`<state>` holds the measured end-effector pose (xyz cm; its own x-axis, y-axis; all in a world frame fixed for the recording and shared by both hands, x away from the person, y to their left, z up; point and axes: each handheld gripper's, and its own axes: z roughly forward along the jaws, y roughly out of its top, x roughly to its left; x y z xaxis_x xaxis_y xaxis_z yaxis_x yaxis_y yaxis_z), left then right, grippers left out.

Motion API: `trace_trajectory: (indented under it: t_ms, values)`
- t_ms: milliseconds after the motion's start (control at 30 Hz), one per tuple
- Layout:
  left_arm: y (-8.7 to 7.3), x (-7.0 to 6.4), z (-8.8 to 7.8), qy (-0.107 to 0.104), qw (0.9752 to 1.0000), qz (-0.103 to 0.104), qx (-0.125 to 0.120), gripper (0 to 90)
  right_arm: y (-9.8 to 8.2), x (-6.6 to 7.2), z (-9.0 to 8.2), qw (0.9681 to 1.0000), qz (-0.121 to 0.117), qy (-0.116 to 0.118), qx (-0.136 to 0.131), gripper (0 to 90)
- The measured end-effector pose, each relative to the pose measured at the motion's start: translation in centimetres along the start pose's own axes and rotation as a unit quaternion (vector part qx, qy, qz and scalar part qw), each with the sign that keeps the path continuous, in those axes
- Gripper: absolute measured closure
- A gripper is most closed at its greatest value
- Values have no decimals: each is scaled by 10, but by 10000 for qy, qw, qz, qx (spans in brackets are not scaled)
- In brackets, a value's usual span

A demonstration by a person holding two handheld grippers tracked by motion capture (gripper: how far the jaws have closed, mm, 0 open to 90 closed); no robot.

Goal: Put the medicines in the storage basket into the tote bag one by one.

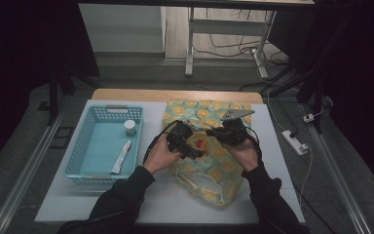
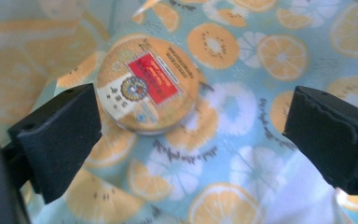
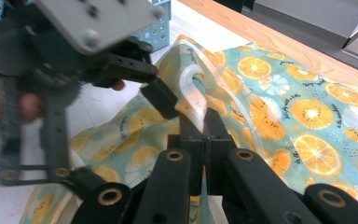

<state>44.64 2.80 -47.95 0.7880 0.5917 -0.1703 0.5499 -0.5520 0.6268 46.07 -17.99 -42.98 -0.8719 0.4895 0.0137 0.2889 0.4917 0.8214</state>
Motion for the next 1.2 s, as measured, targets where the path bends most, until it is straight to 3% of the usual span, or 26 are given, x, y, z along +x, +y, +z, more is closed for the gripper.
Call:
trace_trajectory:
  t_ms: [233,433,667,900,1200]
  values:
    - [-9,-3,-18,-213,9997,-55,-138,0,1,0,-1,10000,9,12,-16,899]
    - [-18,-4,-33,-133,9996,-27,-262,0,1,1,-1,10000,1,21,-2,899]
    - [-31,4,-54,-217,9985,-187,-465,0,0,0,-1,10000,12,14,-3,899]
    - [-45,17,-72,-438,9969,-346,-563,3,0,0,-1,10000,8,10,7,899]
    - [-61,26,-95,-176,9967,-414,-676,0,0,0,0,10000,6,11,13,899]
